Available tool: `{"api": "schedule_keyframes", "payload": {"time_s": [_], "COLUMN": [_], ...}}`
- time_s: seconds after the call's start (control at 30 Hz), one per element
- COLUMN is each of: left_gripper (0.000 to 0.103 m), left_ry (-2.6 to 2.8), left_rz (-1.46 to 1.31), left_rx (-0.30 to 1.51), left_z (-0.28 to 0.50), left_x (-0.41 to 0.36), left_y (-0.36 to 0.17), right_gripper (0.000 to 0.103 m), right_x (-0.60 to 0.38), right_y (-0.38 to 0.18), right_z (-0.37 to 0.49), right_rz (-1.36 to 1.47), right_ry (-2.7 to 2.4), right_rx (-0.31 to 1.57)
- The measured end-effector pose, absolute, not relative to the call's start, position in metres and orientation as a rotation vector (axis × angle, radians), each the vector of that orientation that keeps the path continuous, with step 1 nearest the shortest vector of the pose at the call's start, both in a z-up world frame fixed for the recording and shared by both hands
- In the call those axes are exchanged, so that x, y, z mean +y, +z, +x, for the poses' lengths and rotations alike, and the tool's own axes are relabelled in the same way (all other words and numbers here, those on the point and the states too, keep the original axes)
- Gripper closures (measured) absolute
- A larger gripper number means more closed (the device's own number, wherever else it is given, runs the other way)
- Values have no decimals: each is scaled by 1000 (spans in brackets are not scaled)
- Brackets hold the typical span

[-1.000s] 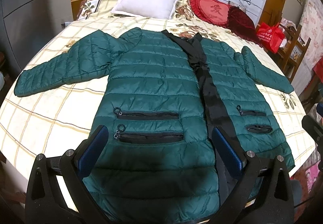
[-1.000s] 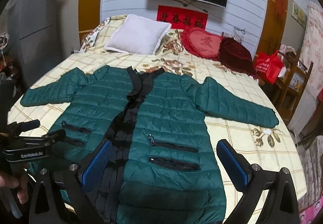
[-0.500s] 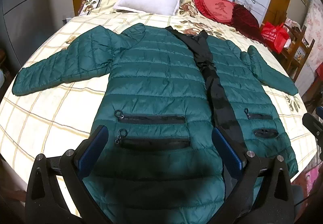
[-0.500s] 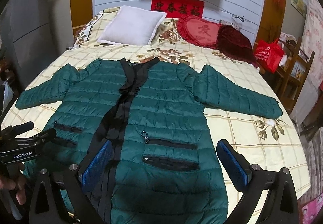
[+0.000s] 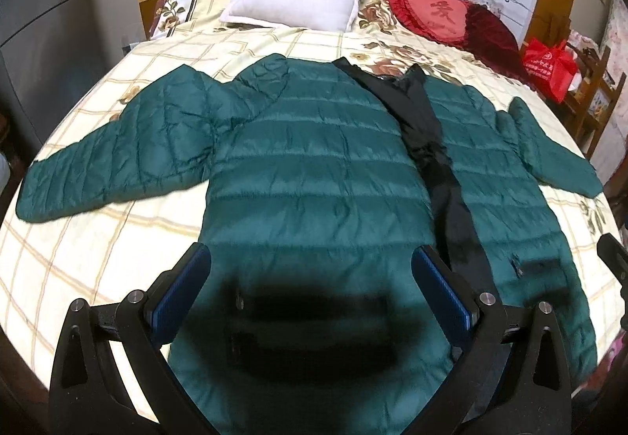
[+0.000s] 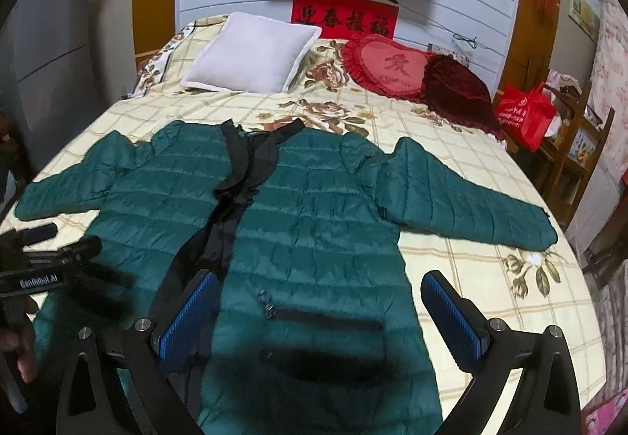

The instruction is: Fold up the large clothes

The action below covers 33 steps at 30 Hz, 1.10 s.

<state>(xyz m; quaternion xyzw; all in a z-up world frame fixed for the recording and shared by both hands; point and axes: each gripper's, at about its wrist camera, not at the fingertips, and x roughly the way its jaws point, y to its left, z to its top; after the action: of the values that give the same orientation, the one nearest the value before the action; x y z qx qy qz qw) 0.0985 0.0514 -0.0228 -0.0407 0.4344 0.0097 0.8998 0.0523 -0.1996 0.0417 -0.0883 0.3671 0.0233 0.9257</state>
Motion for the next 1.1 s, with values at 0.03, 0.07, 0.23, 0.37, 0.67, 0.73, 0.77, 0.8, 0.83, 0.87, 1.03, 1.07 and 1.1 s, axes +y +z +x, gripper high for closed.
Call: {"api": "schedule_keyframes", "payload": {"time_s": [0.03,0.07,0.23,0.37,0.67,0.73,0.77,0.8,0.83,0.87,1.03,1.07,1.1], "left_gripper": [0,1,0,0,0,0,0,0,0,0,0,0,0], "left_ry": [25,33,73,91,118,119,118,118,118,119,118,119,121], "left_rz": [-83,-81,-102,-108,-65,-66,-67,-69,-69,-67,-68,-66,-61], "left_rx": [900,902,932,907,977,988,992,994,994,993,988,986,985], "left_z": [104,108,123,136,151,154,155,155,155,155,154,154,154], "left_x": [53,55,63,63,58,59,59,59,59,59,60,59,59], "left_y": [-25,-29,-50,-68,-97,-99,-100,-100,-100,-100,-101,-101,-101], "right_gripper": [1,1,1,1,1,1,1,1,1,1,1,1,1], "right_x": [-200,-199,-200,-204,-198,-193,-191,-189,-188,-187,-185,-185,-184], "right_y": [38,34,14,-7,-39,-44,-48,-50,-53,-55,-58,-57,-54], "right_z": [58,63,89,110,124,125,126,126,126,127,126,126,124], "right_rz": [-184,-195,-214,-189,-197,-202,-214,-219,-225,-233,-248,-251,-252], "right_ry": [53,52,57,73,93,104,101,103,106,103,92,89,88], "right_rx": [749,741,718,701,796,820,838,846,858,867,881,875,867]}}
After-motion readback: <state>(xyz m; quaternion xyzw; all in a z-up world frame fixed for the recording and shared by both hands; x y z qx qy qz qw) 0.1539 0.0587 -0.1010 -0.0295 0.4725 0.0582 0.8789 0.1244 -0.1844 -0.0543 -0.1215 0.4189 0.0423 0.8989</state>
